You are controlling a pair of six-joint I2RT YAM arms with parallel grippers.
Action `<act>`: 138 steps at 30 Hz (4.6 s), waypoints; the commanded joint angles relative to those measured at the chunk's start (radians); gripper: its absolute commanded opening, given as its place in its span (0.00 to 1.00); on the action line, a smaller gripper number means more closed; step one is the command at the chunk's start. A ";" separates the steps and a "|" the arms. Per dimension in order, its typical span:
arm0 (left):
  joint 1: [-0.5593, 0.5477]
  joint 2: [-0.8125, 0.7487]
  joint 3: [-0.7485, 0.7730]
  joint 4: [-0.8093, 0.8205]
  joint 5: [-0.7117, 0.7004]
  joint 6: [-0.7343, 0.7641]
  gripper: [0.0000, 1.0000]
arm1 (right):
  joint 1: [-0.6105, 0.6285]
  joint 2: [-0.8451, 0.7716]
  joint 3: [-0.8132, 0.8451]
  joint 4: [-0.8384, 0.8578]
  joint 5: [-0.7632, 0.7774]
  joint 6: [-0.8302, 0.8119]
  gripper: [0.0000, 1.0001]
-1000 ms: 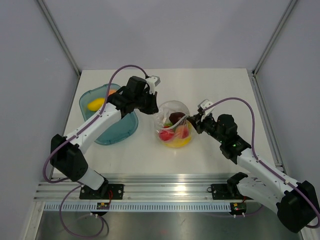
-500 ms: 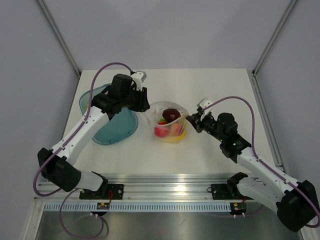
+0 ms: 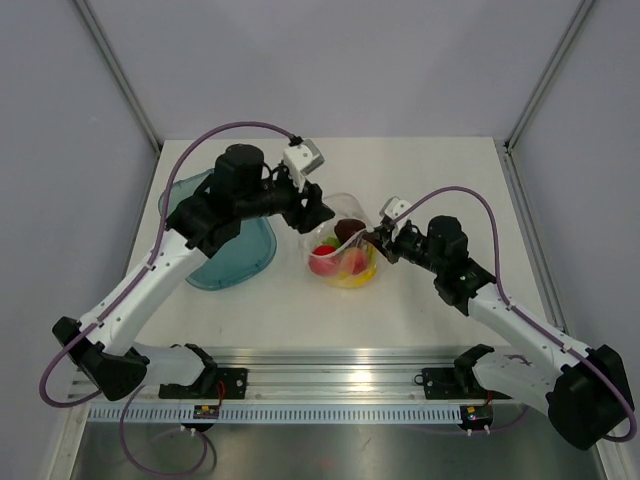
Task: Place the food in the zip-top bag and seal the zipper
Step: Adjust the zipper food storage bag at the center of the board, then zip the zipper food storage bag at the center of the board.
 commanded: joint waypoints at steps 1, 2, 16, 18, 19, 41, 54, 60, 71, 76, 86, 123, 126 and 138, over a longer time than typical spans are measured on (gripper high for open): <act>-0.127 0.035 0.040 0.022 0.100 0.257 0.61 | -0.012 -0.005 0.061 -0.013 -0.128 -0.063 0.00; -0.151 0.035 0.040 0.030 0.100 0.296 0.61 | -0.012 -0.009 0.061 -0.020 -0.139 -0.063 0.00; -0.214 0.074 -0.040 0.067 0.252 0.626 0.61 | -0.022 -0.081 0.100 -0.183 -0.301 -0.080 0.00; -0.214 0.113 -0.016 0.026 0.275 0.625 0.60 | -0.022 -0.084 0.095 -0.185 -0.295 -0.082 0.00; -0.214 0.129 -0.003 0.016 0.278 0.615 0.60 | -0.020 -0.087 0.095 -0.185 -0.294 -0.083 0.00; -0.204 0.259 0.026 -0.041 0.183 0.563 0.00 | -0.029 -0.128 0.032 -0.133 -0.212 -0.010 0.07; -0.125 0.249 0.012 0.155 0.188 0.287 0.00 | -0.028 -0.331 0.018 -0.267 0.199 0.265 0.62; -0.109 0.215 -0.015 0.258 0.179 0.223 0.00 | -0.029 -0.273 0.040 -0.271 0.049 0.222 0.59; -0.108 0.212 -0.003 0.196 0.206 0.261 0.00 | -0.087 -0.044 0.072 -0.039 -0.155 0.108 0.60; -0.108 0.207 -0.006 0.193 0.205 0.258 0.00 | -0.133 0.002 0.086 -0.001 -0.272 0.114 0.58; -0.108 0.207 -0.011 0.191 0.211 0.266 0.00 | -0.137 0.060 0.153 0.009 -0.356 0.161 0.59; -0.103 0.348 0.210 -0.074 0.334 0.330 0.46 | -0.137 0.099 0.189 -0.019 -0.409 0.118 0.00; -0.102 0.350 0.212 -0.084 0.340 0.341 0.42 | -0.137 0.099 0.189 -0.025 -0.412 0.113 0.00; -0.102 0.380 0.230 -0.090 0.380 0.324 0.05 | -0.137 0.099 0.181 -0.022 -0.412 0.111 0.00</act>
